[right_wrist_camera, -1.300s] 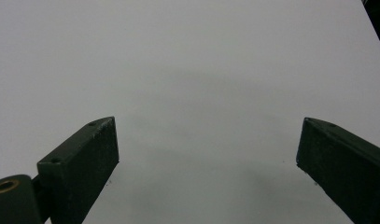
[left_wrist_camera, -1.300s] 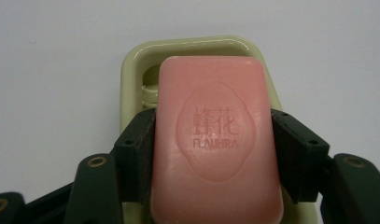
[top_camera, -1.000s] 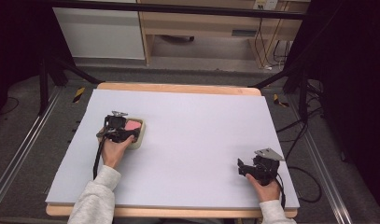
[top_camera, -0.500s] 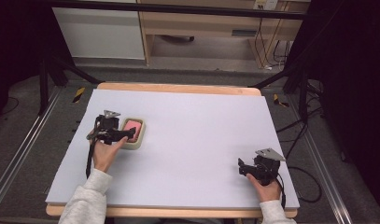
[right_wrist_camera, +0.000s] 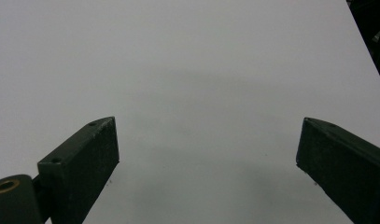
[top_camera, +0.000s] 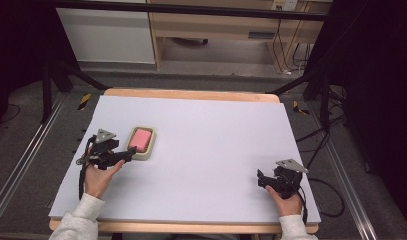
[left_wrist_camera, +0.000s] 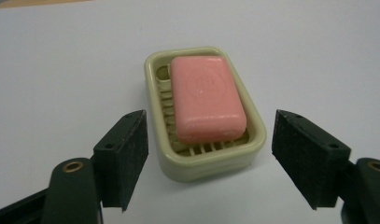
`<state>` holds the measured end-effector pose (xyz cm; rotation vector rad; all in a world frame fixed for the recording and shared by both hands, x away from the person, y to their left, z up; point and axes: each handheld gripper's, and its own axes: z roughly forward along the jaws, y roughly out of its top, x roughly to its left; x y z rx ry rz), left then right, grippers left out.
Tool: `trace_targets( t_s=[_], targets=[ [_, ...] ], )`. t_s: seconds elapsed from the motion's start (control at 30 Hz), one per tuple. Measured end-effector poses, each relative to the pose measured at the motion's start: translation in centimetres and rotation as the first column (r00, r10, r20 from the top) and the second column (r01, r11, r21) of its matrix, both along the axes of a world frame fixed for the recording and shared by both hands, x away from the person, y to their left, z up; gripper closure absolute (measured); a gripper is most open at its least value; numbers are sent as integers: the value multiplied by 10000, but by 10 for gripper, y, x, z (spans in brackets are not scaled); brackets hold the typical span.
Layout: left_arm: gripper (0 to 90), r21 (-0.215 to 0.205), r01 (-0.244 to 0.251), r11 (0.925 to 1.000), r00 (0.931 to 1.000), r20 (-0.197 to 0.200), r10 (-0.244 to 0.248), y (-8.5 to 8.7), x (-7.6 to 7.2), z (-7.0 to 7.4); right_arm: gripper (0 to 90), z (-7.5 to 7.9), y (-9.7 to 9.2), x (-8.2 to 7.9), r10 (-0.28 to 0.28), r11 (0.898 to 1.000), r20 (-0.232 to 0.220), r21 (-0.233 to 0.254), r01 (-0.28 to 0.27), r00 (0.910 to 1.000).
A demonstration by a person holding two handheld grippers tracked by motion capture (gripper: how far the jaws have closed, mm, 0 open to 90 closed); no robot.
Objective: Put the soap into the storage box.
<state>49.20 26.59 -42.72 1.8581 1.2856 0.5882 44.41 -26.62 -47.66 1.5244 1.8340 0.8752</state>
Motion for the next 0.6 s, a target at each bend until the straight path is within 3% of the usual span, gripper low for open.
trace_targets(
  t_s=[0.13, 0.3, 0.47, 0.6],
  targets=[
    [276, -236, 15, 9997, 9999, 154, -11, 10, -11, -7, 63, 0, -2, -1, -26, 10000, -14, -67, 26, 10000],
    [276, -161, -147, 9998, 9990, 413, 153, 21, -23, -15, 62, 0, -6, -3, -196, 9998, -35, 33, 197, 9998],
    [275, -241, -654, 9976, 9972, 339, 662, 35, -32, -27, 63, -1, -7, -4, -155, 9999, -128, -48, 154, 9998],
    [273, -203, -810, 9965, 9967, 36, 811, 44, -37, -36, 63, -1, -8, -4, -192, 9998, -103, -44, 192, 9998]
  ],
)
